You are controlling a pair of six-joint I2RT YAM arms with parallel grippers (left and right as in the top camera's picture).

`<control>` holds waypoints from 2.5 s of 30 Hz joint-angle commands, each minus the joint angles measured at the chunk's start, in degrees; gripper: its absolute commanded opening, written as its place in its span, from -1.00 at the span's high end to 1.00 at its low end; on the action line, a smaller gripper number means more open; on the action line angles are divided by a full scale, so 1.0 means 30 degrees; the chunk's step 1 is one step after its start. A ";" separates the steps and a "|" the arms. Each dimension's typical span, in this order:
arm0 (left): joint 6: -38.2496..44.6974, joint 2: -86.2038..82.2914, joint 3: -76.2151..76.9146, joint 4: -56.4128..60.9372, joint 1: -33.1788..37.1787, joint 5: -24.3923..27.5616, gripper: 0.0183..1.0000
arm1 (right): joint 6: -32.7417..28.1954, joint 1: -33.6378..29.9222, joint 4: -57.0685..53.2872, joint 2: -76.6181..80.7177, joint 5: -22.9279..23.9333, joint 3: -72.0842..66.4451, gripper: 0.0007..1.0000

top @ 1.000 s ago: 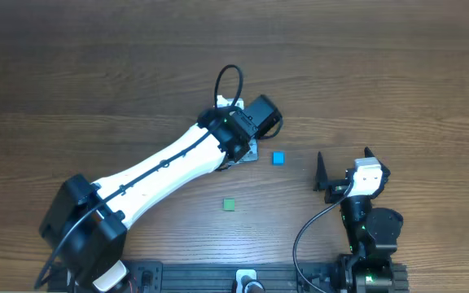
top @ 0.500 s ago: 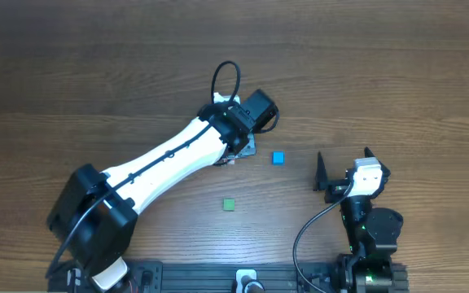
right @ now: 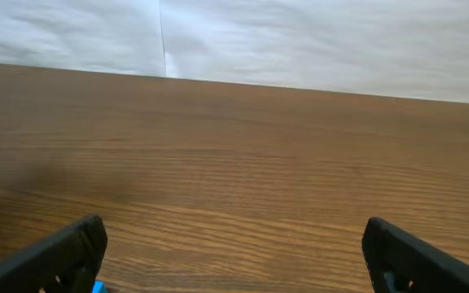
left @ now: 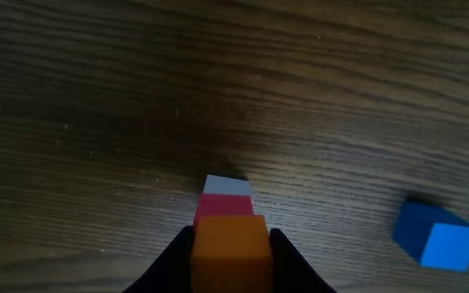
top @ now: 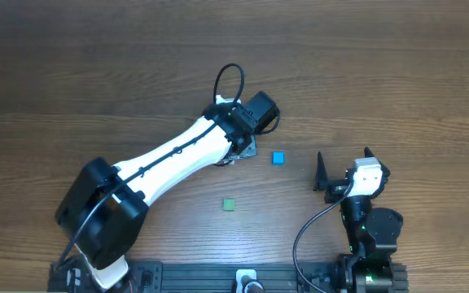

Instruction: Stack Cubes

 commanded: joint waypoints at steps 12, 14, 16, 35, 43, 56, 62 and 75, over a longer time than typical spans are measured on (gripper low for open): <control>-0.0219 0.0335 -0.0102 0.0015 0.0073 0.0277 0.85 | -0.0080 0.0138 -0.0073 -0.0131 0.0117 -0.0109 -0.98; -0.0219 0.0335 -0.0102 -0.0095 0.0073 0.0277 0.84 | -0.0080 0.0138 -0.0073 -0.0131 0.0117 -0.0109 -0.98; -0.0219 0.0335 -0.0102 -0.0087 0.0073 0.0277 0.84 | -0.0080 0.0138 -0.0073 -0.0131 0.0117 -0.0109 -0.99; -0.0233 0.0335 -0.0102 -0.0313 0.0073 0.0342 0.83 | -0.0080 0.0138 -0.0073 -0.0131 0.0117 -0.0109 -0.98; -0.0233 0.0335 -0.0102 -0.0364 0.0073 0.0335 0.83 | -0.0080 0.0138 -0.0073 -0.0131 0.0117 -0.0109 -0.98; -0.0226 0.0335 -0.0102 -0.0138 0.0073 0.0328 0.39 | -0.0073 0.0138 -0.0080 -0.0131 0.0117 -0.0109 -0.98; -0.0226 0.0335 -0.0102 -0.0146 0.0073 0.0328 0.34 | -0.0080 0.0138 -0.0073 -0.0131 0.0117 -0.0109 -0.98; -0.0495 0.0277 -0.0102 -0.0058 0.0102 -0.0051 -1.00 | -0.0080 0.0138 -0.0073 -0.0131 0.0117 -0.0109 -0.99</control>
